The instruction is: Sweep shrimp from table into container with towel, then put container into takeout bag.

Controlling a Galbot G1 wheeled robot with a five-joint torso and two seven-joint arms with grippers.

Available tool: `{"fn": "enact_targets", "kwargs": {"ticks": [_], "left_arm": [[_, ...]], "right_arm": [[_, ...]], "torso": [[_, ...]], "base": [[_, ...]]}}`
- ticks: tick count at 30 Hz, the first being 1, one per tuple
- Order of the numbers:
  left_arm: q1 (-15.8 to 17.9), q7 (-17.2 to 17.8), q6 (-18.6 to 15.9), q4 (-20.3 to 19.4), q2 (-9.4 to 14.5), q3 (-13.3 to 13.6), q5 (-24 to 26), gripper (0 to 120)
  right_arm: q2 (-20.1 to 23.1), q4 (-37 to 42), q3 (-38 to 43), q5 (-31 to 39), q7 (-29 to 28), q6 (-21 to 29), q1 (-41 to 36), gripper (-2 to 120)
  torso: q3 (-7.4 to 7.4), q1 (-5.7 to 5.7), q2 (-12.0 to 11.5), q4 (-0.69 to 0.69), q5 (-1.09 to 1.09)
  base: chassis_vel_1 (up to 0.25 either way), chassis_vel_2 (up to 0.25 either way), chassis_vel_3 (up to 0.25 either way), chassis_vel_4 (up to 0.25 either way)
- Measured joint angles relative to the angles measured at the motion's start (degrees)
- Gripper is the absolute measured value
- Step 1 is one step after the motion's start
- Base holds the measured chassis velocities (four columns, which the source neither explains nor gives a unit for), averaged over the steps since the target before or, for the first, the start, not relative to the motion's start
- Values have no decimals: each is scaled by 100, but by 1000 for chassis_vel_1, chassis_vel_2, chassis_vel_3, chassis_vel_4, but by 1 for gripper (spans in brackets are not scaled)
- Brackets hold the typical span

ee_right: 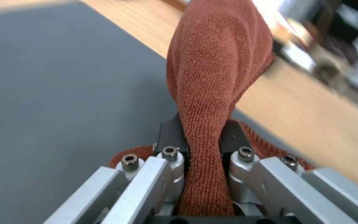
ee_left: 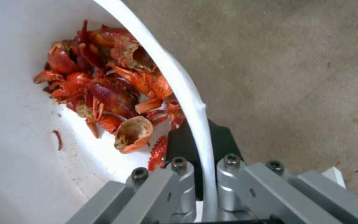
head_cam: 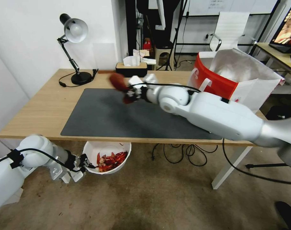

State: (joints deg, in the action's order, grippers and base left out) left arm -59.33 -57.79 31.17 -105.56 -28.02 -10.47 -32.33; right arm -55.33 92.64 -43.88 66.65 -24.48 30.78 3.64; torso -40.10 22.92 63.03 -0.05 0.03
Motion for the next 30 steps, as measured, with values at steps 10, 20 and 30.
{"fn": "enact_targets", "kwargs": {"ticks": [10, 20, 30], "left_arm": [[-295, 29, 12, -25, -10, -112, -81, 0], [-438, 30, 13, -63, -49, -181, -132, 0], [-483, 23, -2, -95, -56, -187, -172, 0]], "right_arm": [[145, 112, 344, 932, -1187, 38, -426, 11], [238, 211, 372, 1175, -1509, 11, -519, 44], [549, 491, 454, 1143, -1458, -48, -702, 82]], "torso": [[0, -1, 0, 6, -1], [0, 0, 0, 5, -1], [-1, 0, 0, 5, -2]], "base": [[0, 0, 0, 0], [0, 0, 0, 0], [0, 0, 0, 0]]}}
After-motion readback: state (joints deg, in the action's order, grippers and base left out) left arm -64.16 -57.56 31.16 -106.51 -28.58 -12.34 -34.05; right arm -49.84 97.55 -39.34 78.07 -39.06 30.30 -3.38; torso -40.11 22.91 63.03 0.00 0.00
